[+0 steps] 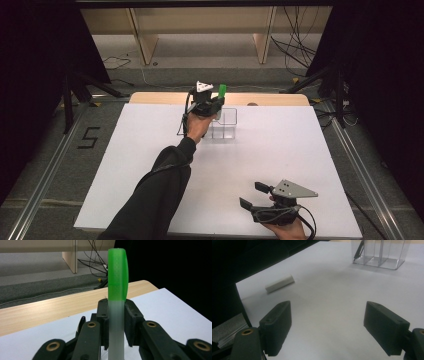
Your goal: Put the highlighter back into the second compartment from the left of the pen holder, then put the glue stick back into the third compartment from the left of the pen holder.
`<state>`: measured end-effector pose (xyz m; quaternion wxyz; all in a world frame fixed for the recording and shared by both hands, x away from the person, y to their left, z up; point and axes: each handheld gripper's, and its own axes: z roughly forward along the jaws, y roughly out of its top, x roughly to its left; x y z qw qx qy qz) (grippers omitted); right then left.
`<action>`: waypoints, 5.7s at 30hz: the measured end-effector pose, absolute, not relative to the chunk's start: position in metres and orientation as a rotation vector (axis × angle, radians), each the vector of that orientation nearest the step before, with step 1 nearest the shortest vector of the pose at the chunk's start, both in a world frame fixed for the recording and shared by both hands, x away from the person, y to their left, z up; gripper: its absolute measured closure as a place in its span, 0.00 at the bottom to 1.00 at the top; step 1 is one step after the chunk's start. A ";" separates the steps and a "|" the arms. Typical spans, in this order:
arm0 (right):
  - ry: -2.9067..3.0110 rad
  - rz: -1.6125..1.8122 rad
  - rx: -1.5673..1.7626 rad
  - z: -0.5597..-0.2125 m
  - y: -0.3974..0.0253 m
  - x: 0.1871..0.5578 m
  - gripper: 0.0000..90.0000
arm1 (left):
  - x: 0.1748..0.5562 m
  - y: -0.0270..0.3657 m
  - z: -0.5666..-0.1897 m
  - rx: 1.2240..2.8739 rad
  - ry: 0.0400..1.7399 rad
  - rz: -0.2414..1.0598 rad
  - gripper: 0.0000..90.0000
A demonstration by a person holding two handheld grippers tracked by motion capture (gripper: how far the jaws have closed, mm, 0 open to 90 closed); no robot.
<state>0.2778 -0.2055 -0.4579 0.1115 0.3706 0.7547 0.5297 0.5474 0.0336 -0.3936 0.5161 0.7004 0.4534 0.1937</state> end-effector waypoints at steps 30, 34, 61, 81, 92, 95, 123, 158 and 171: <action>2.224 1.545 1.080 -0.458 -0.206 0.277 0.26 | 0.530 0.032 -0.379 1.712 1.148 0.536 0.38; 2.221 1.541 1.078 -0.458 -0.206 0.278 0.26 | 0.524 0.043 -0.365 1.745 1.139 0.517 0.32; 2.215 1.531 1.080 -0.457 -0.205 0.277 0.26 | 0.451 0.125 -0.362 1.931 1.092 0.453 0.22; 2.217 1.531 1.089 -0.458 -0.204 0.278 0.26 | 0.407 0.162 -0.396 2.002 1.152 0.423 0.22; 2.221 1.525 1.083 -0.459 -0.203 0.278 0.26 | 0.398 0.171 -0.415 2.072 1.188 0.417 0.22; 2.223 1.520 1.080 -0.459 -0.203 0.278 0.26 | 0.395 0.173 -0.418 2.080 1.191 0.408 0.22; 2.223 1.511 1.084 -0.460 -0.204 0.279 0.25 | 0.369 0.177 -0.442 2.204 1.223 0.341 0.21; 2.228 1.514 1.099 -0.463 -0.205 0.280 0.25 | 0.345 0.190 -0.461 2.317 1.275 0.309 0.25; 2.237 1.508 1.095 -0.464 -0.204 0.280 0.25 | 0.339 0.187 -0.465 2.370 1.275 0.298 0.38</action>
